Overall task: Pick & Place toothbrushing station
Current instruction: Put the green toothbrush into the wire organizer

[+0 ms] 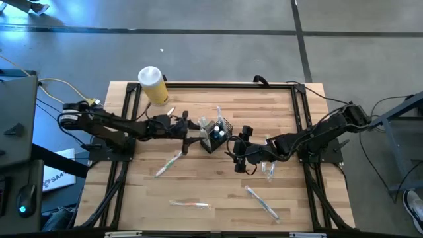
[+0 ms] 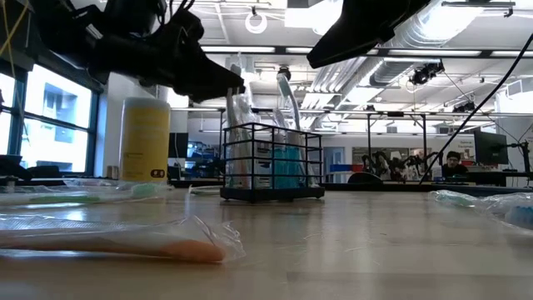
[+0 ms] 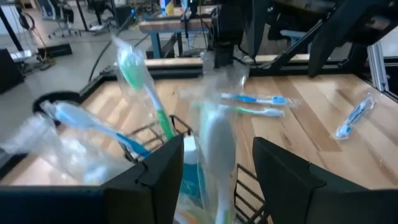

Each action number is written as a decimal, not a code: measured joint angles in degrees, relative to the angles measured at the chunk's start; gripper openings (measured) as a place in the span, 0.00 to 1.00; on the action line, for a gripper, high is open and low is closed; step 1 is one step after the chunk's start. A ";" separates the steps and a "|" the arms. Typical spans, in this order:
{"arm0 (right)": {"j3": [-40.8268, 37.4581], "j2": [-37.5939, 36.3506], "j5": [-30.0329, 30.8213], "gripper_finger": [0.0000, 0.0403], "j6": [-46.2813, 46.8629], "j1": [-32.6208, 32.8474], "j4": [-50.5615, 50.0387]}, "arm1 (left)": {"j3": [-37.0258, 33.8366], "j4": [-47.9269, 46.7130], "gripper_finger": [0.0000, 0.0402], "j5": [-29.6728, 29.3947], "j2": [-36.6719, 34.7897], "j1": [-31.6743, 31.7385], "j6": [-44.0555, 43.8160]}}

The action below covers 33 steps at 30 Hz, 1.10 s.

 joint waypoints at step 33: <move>0.00 0.00 -0.10 0.60 -0.24 -0.73 1.04 | 5.42 -66.70 0.47 2.82 -14.39 -7.85 -30.44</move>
